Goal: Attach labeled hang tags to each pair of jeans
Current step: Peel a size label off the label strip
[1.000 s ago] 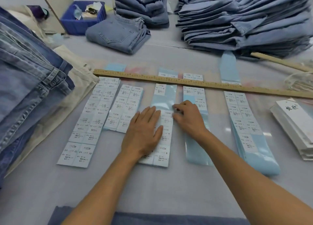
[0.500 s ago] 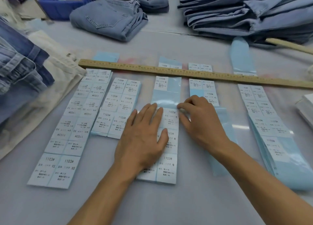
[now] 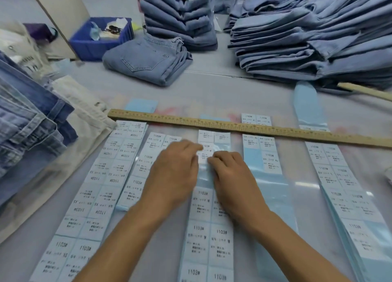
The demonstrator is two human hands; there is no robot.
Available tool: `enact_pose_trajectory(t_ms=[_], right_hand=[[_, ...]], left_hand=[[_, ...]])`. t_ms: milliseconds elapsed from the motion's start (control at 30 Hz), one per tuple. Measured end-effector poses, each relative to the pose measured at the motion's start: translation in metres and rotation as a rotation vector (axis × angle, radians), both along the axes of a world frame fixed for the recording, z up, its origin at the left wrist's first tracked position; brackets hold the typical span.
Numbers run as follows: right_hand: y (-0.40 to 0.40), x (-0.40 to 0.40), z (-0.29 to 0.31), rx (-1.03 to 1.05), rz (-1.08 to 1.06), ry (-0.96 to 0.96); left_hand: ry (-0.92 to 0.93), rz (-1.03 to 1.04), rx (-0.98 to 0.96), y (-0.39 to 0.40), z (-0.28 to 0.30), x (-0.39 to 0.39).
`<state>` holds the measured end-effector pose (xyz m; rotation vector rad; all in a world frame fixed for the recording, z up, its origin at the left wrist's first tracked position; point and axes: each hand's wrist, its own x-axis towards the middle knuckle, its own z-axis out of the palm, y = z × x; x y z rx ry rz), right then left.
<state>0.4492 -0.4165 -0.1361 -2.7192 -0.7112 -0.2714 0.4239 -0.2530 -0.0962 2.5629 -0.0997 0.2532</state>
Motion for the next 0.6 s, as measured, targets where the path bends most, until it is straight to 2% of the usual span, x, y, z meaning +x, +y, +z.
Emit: enact_pose_trajectory(t_ms=[100,233,433,600], right_hand=[[0.000,-0.015,-0.001,0.009,0.003,0.008],[-0.006,-0.032,0.002,0.203,-0.098,-0.008],[-0.013,-0.040,-0.005,0.090,-0.149,-0.090],[-0.008,-0.042,-0.008,0.122,-0.113,-0.203]], left_hand=[[0.046,-0.086,0.048,0.003,0.002,0.029],[0.115,-0.275,0.113,0.001,-0.016,0.026],[0.011,-0.284,0.147,0.006,-0.027,0.014],[-0.073,-0.321,0.224,0.000,-0.022,0.008]])
